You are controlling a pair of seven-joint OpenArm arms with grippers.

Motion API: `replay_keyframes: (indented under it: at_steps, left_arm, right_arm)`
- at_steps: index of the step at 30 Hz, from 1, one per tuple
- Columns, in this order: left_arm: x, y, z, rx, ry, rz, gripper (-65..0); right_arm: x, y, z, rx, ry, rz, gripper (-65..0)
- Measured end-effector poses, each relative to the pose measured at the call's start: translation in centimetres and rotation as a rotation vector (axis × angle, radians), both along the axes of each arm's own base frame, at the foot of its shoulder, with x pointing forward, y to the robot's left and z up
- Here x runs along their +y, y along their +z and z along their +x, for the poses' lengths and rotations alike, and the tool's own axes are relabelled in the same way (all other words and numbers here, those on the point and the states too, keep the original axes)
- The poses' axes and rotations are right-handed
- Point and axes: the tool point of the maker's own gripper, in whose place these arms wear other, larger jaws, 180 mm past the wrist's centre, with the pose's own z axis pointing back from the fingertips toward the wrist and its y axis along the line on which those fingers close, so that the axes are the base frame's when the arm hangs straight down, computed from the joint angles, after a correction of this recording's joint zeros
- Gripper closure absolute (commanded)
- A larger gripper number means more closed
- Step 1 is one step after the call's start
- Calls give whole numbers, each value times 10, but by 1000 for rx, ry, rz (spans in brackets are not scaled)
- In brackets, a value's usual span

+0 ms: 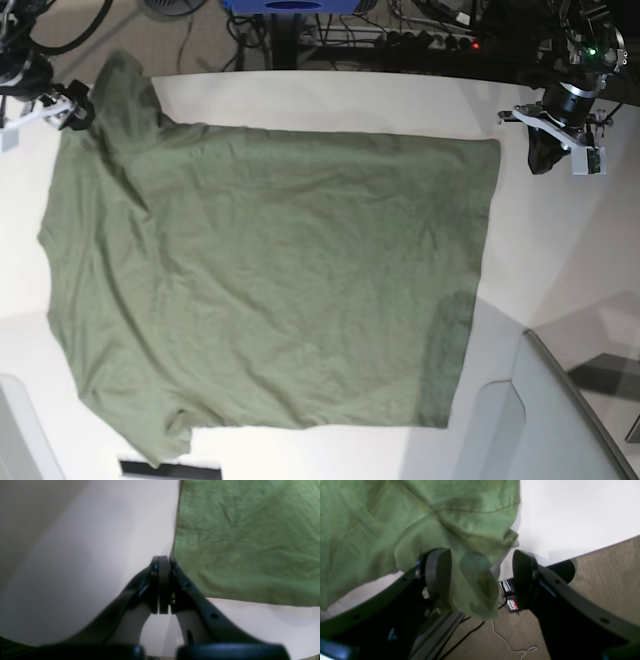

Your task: Layout the t-shirt on the table in an organized manner, then fold the t-shirt properly

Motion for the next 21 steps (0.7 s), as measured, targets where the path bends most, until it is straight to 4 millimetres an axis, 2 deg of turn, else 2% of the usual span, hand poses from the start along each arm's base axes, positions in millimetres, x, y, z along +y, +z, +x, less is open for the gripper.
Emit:
replay_keyframes:
  at_steps: [3, 8, 21]
  left_arm:
    - [1, 0, -1, 1, 2, 1, 0]
    - [1, 0, 0, 1, 1, 0, 0]
    - [2, 1, 1, -3, 2, 4, 0]
  right_arm:
    - [2, -3, -8, 20, 2, 5, -366]
    - [14, -5, -5, 11, -4, 33, -366]
    - [15, -4, 1, -1, -6, 35, -366]
